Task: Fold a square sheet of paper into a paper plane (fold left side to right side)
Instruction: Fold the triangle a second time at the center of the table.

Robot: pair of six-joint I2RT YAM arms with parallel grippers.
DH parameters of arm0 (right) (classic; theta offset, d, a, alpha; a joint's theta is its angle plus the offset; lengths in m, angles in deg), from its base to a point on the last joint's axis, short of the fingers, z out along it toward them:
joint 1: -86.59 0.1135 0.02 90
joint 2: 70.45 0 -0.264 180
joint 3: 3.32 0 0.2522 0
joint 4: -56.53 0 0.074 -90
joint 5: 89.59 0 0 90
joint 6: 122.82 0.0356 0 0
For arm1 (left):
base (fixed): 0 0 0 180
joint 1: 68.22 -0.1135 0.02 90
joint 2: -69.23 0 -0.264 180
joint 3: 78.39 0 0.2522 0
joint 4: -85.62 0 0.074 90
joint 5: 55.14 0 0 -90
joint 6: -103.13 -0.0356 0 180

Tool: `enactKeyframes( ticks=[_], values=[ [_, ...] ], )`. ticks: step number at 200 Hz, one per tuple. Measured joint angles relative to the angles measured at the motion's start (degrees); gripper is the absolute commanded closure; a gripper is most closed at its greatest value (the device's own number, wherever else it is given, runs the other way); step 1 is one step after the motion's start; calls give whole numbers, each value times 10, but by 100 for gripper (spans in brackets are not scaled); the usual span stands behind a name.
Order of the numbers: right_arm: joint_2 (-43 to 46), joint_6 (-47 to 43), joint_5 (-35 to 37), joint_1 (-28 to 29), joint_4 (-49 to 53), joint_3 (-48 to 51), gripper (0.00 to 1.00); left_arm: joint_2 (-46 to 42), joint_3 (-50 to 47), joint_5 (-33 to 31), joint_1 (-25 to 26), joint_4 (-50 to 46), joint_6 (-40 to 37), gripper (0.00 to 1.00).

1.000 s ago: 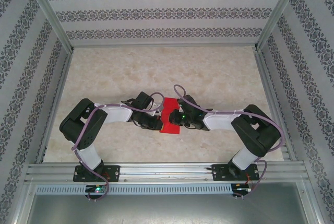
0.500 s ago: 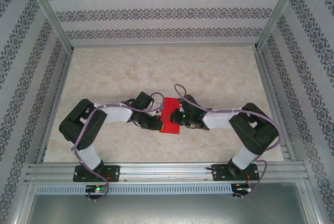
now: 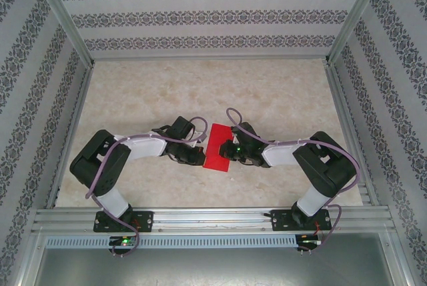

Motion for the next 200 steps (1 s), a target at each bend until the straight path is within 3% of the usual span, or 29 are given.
enactKeyframes(
  ticks=[62, 200],
  values=[
    [0, 1, 0, 0, -3, 1, 100, -17, 27, 33, 14, -5, 7, 98],
    [0, 8, -1, 0, -4, 1, 100, 93, 87, 43, 23, 4, 11, 98]
  ],
)
